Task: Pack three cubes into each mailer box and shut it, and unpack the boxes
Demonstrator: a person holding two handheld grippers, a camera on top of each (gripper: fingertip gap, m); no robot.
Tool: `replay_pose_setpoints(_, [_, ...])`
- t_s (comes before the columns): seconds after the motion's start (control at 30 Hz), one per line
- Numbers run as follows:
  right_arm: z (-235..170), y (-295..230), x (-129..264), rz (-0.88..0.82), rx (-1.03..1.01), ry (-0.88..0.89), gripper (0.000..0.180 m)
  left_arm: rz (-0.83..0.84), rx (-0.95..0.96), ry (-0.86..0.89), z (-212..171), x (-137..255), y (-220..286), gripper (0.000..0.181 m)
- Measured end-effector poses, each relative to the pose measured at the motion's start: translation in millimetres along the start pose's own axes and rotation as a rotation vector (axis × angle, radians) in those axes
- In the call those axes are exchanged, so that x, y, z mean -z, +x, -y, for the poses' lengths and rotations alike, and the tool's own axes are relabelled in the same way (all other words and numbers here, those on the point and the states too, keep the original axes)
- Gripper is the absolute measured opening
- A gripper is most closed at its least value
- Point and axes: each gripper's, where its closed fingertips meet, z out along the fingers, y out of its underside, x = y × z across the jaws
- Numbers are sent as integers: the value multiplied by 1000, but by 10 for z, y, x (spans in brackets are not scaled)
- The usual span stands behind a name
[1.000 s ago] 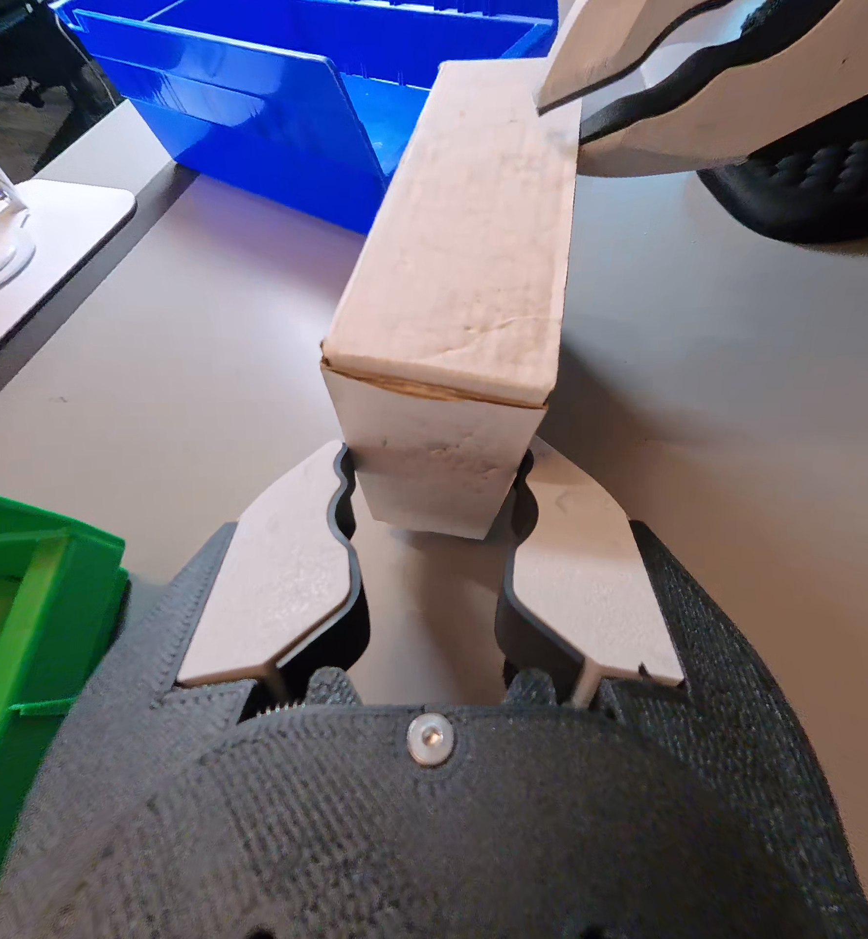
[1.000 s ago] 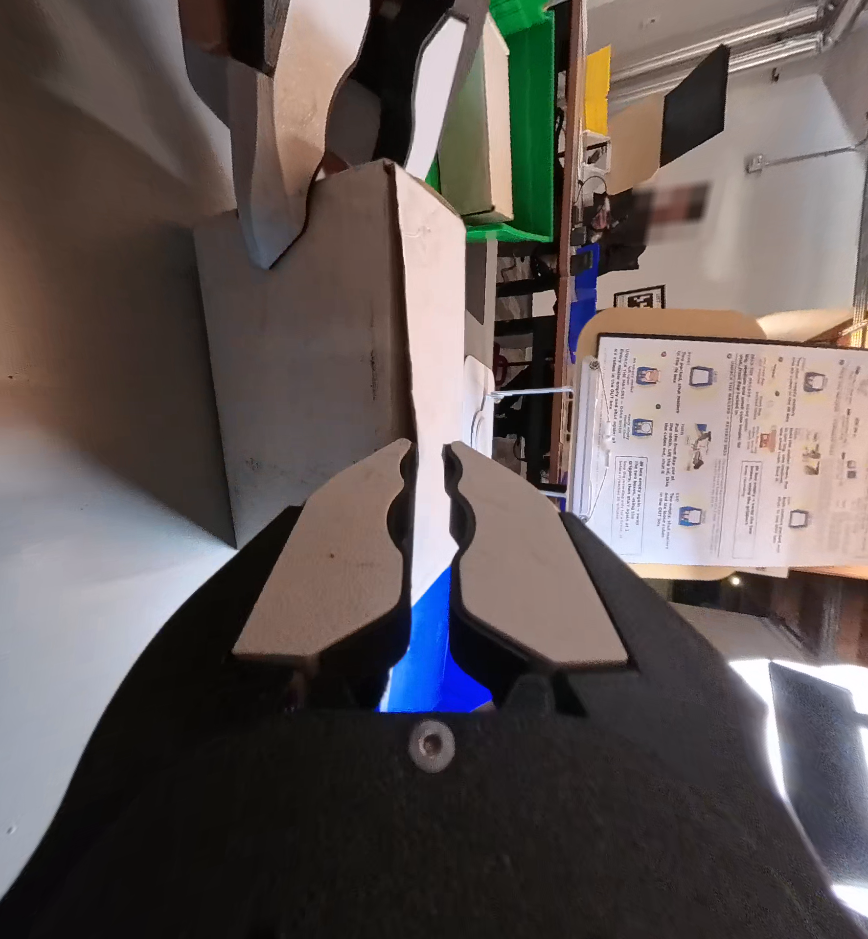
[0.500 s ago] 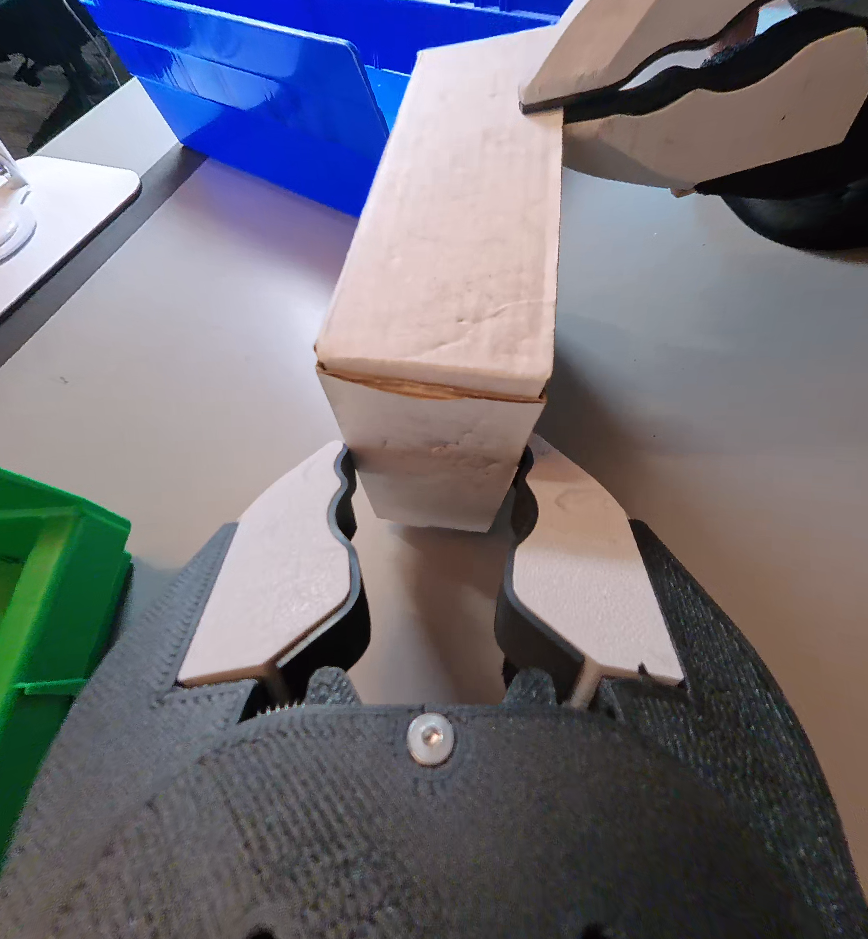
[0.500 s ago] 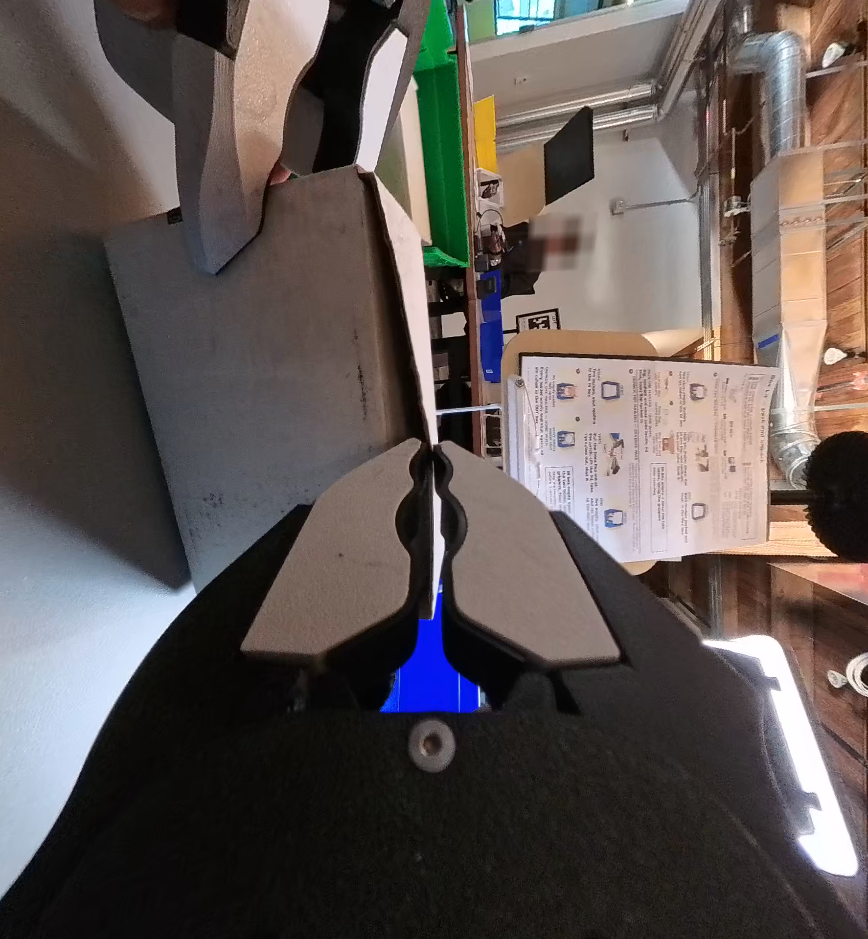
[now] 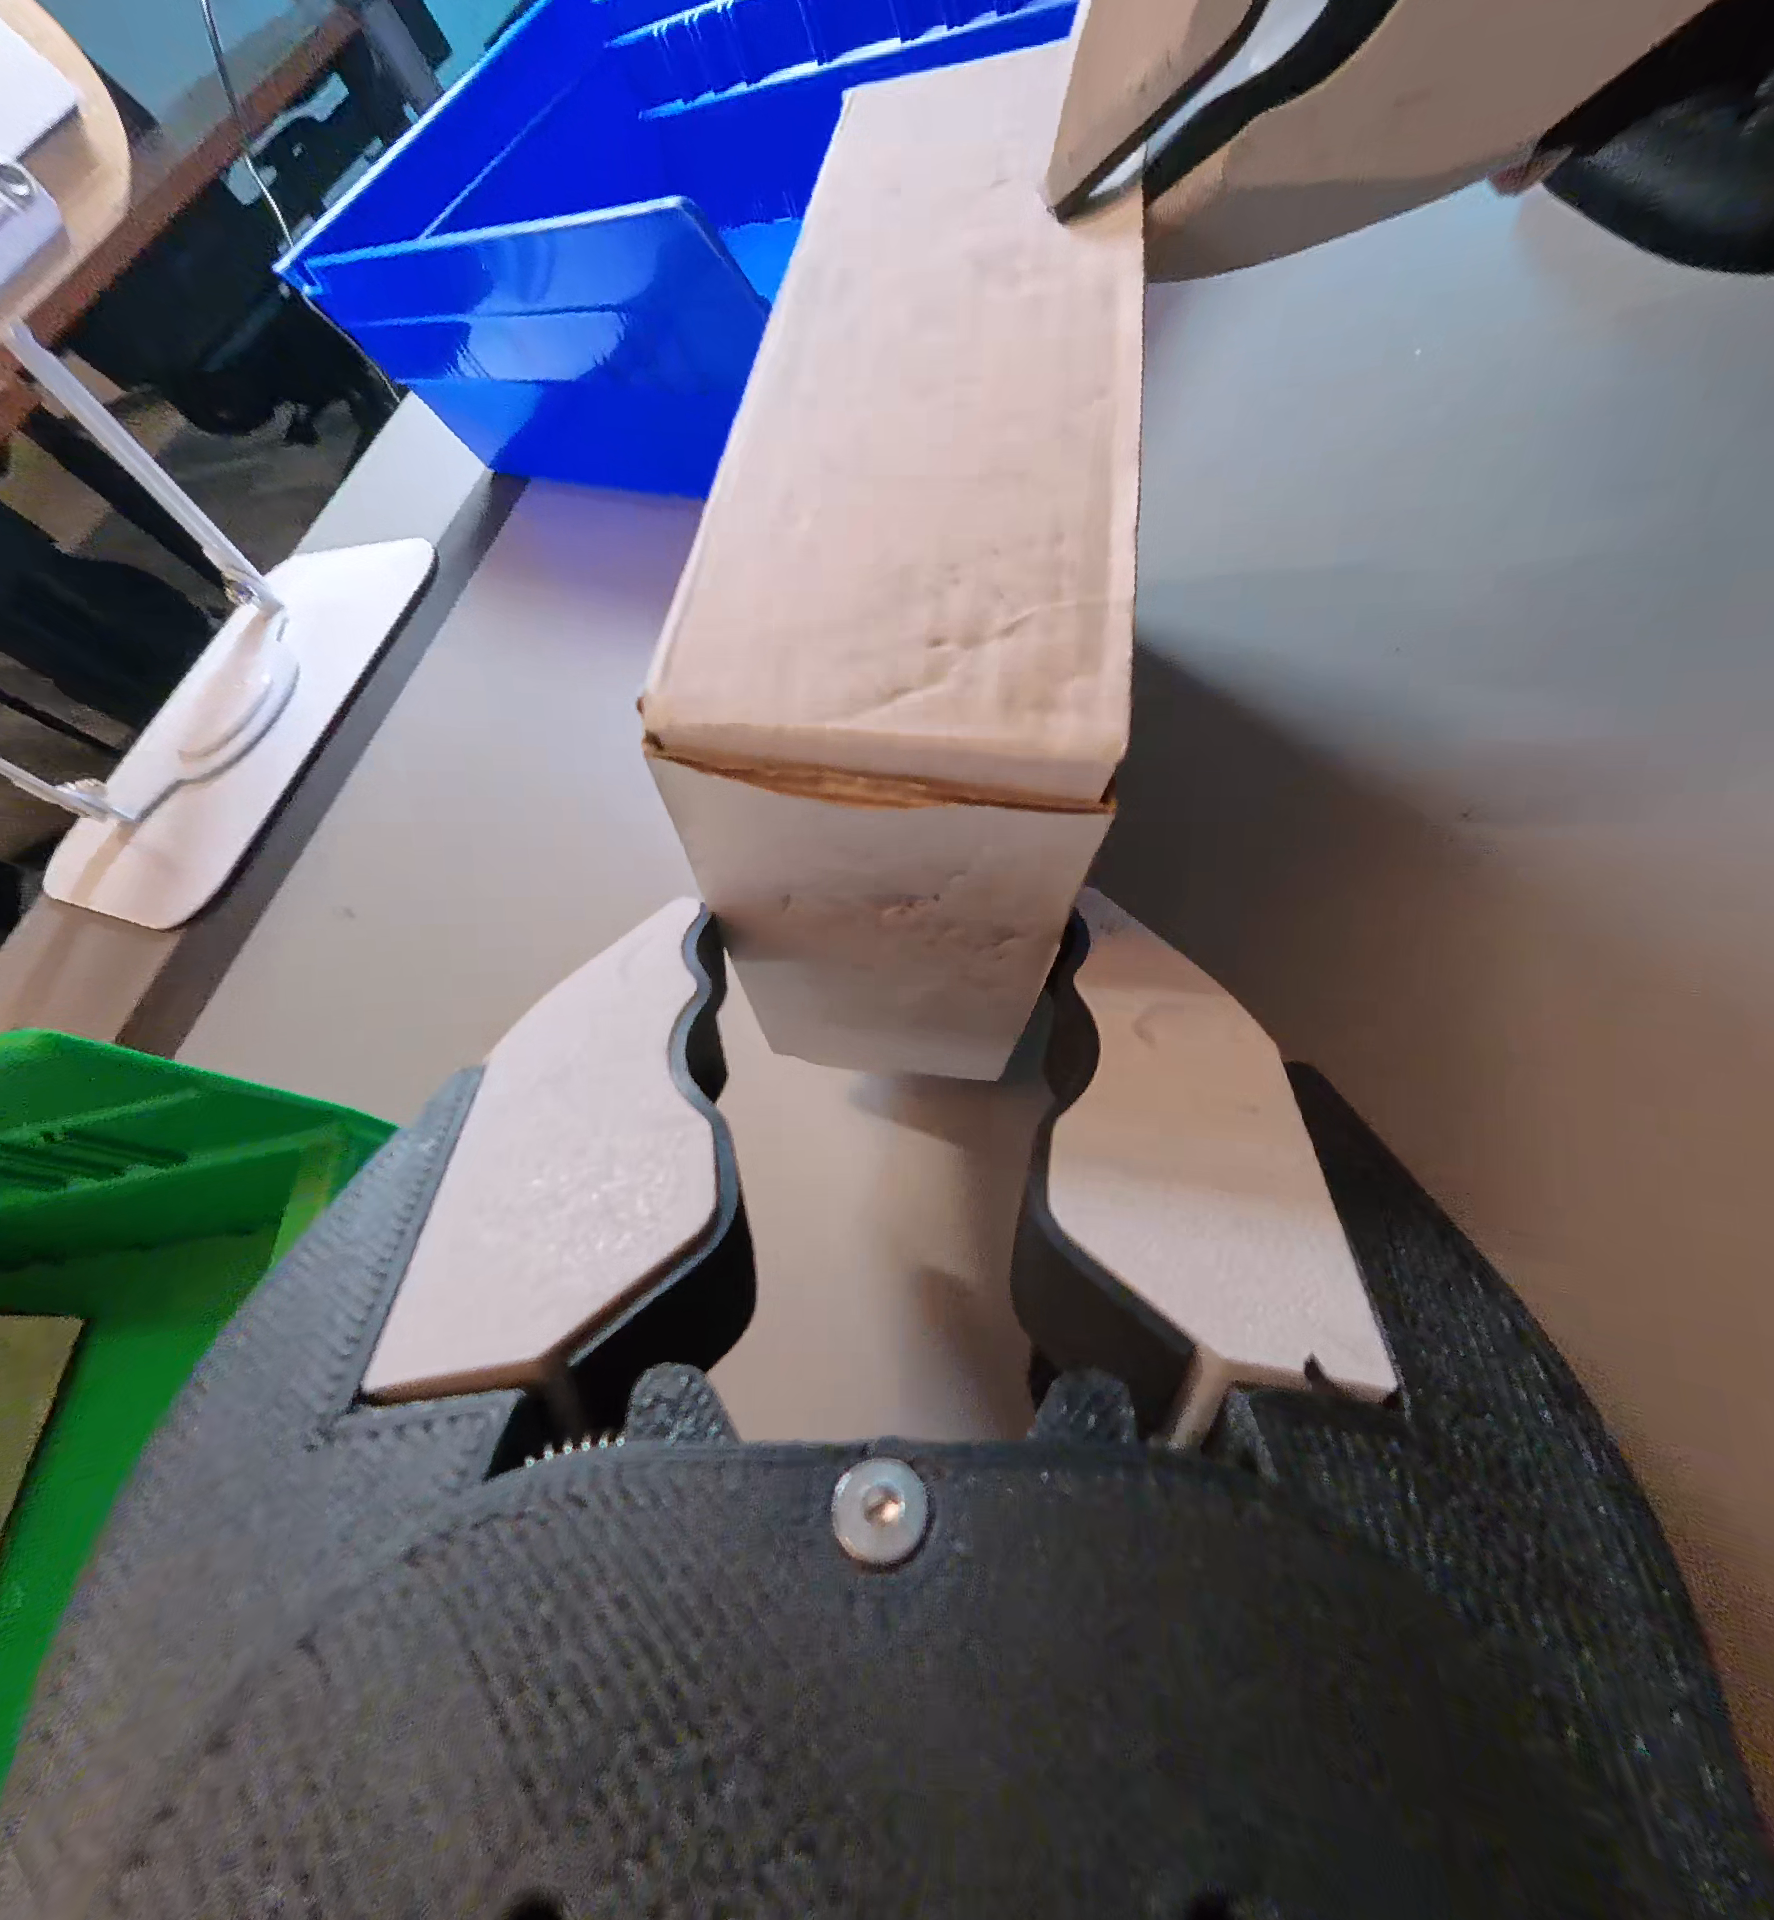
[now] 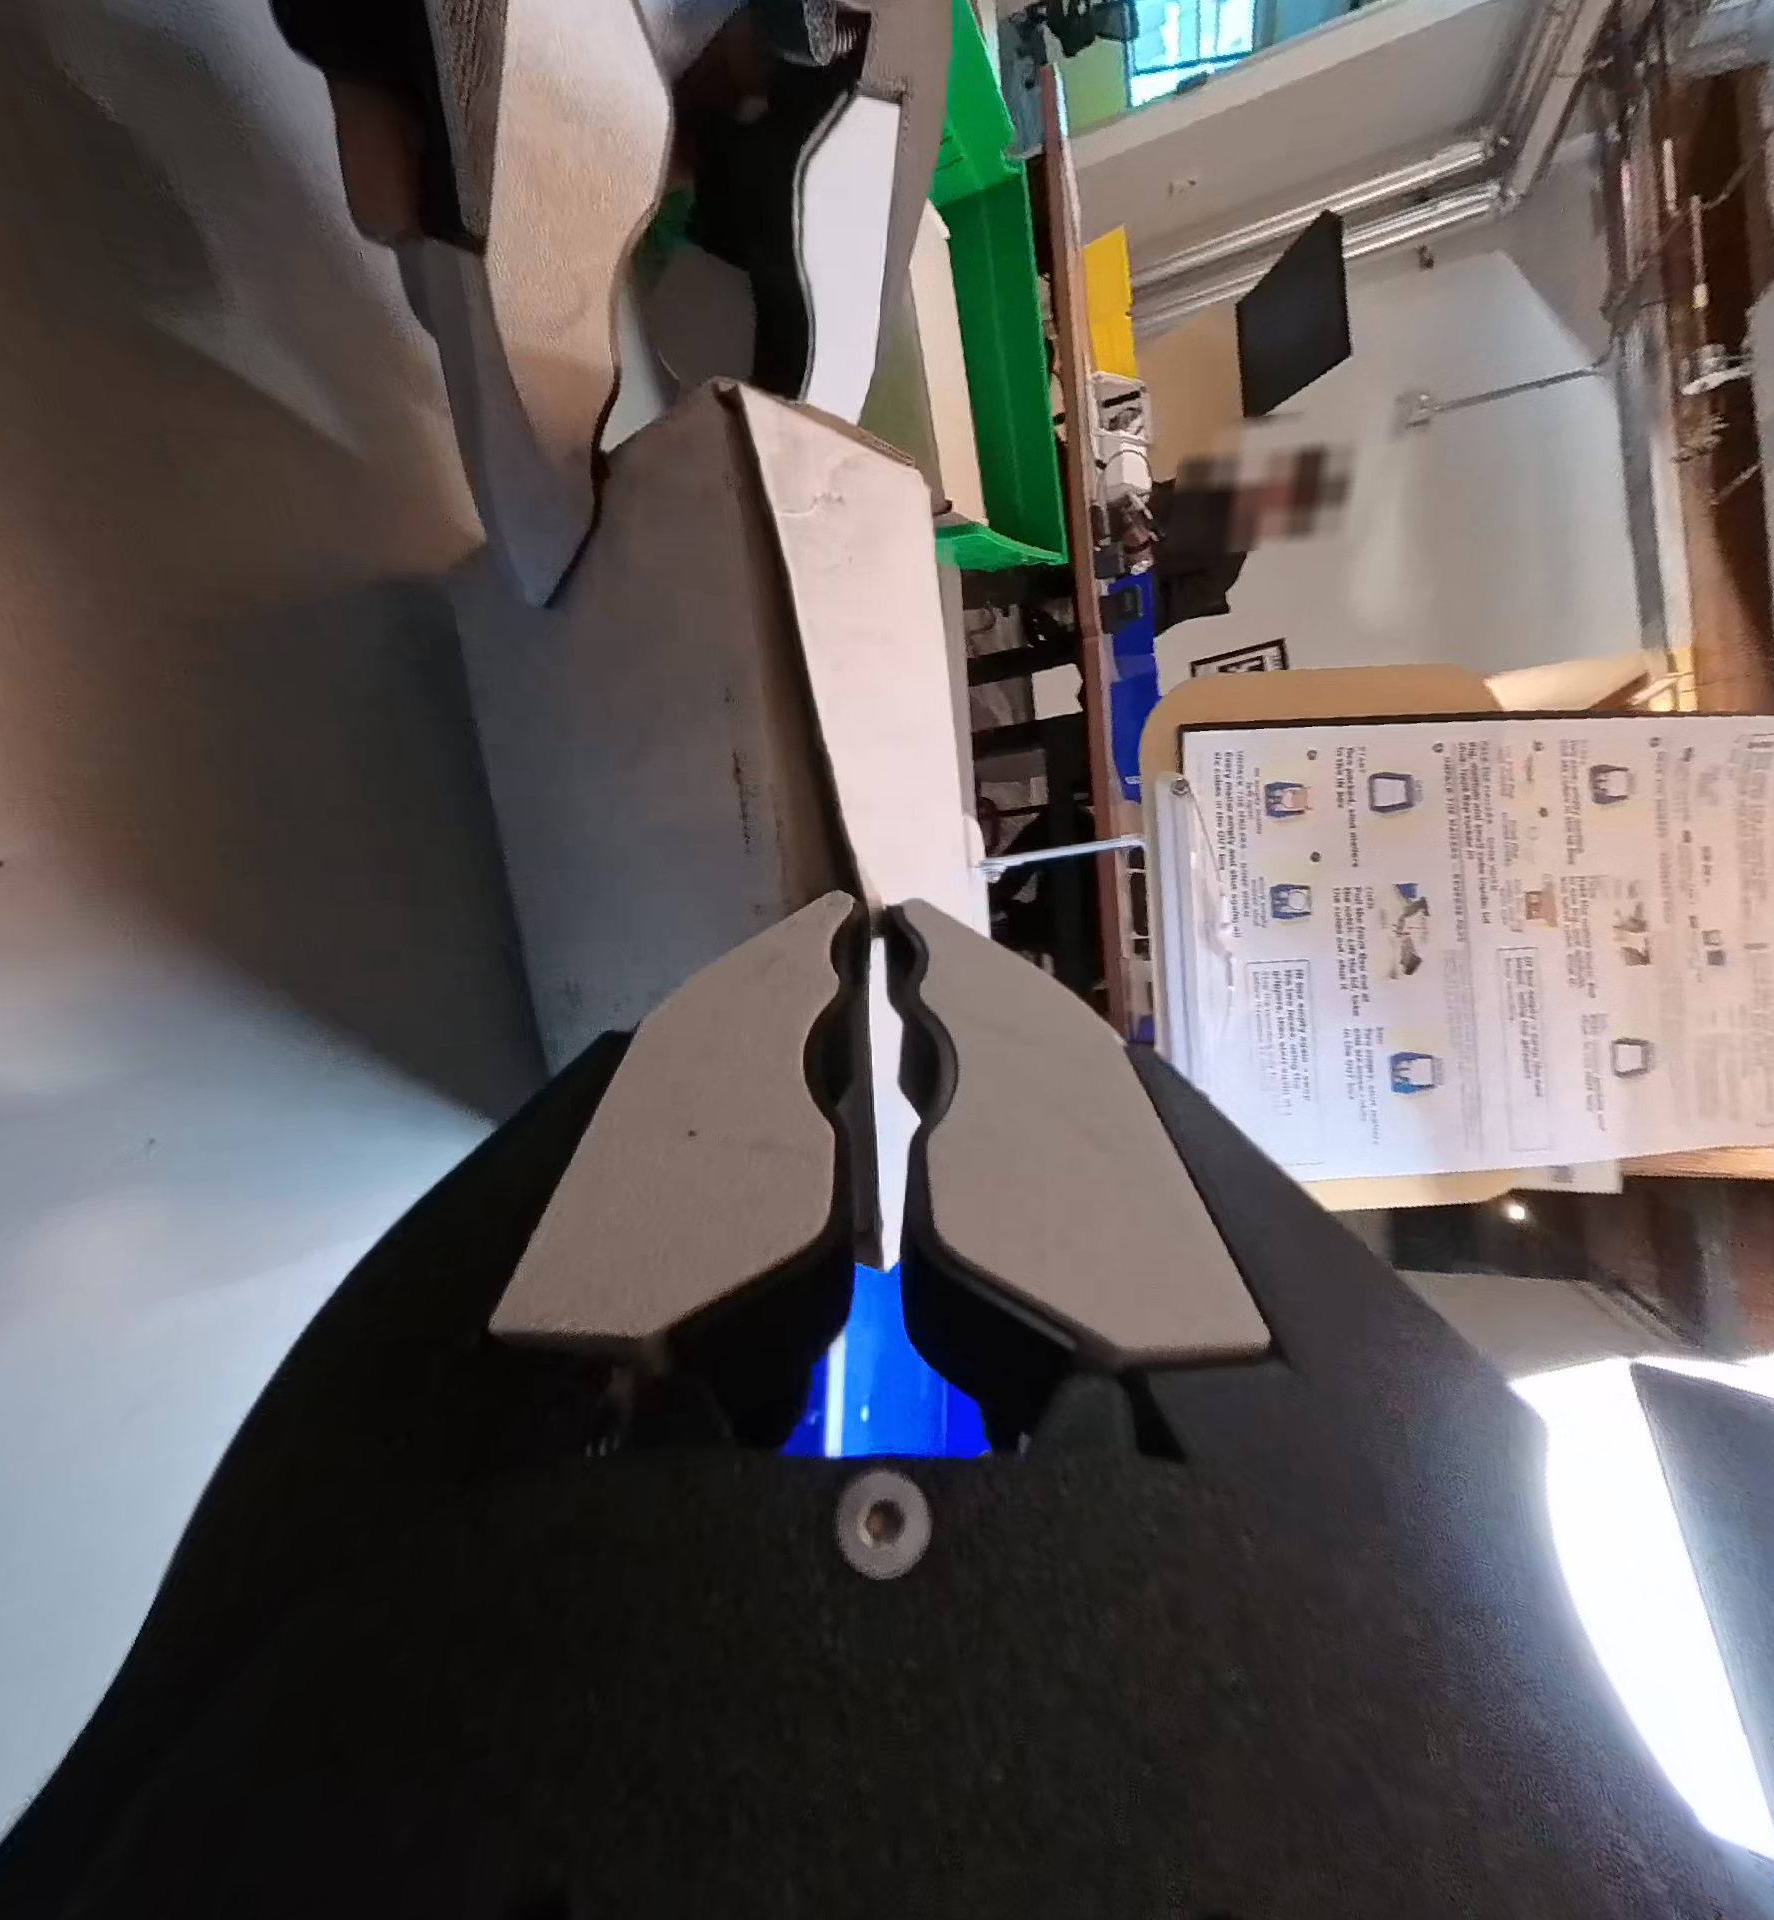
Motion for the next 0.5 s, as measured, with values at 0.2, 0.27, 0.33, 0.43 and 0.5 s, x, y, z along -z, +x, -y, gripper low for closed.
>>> replay_pose_setpoints(0.2, [35,-24,76,35,-82,18,3,20,-91,4,-19,-49,6,60])
replay_pose_setpoints(0.27, [22,-1,90,24,-92,15,3,-5,-56,25,1,-50,42,60])
replay_pose_setpoints(0.33, [26,-5,100,32,-123,22,3,8,-76,28,2,-49,41,60])
replay_pose_setpoints(0.43, [26,38,111,56,-134,29,3,50,-123,19,-4,-63,5,60])
replay_pose_setpoints(0.5, [65,151,141,67,-164,39,3,80,-172,21,-18,-67,-23,60])
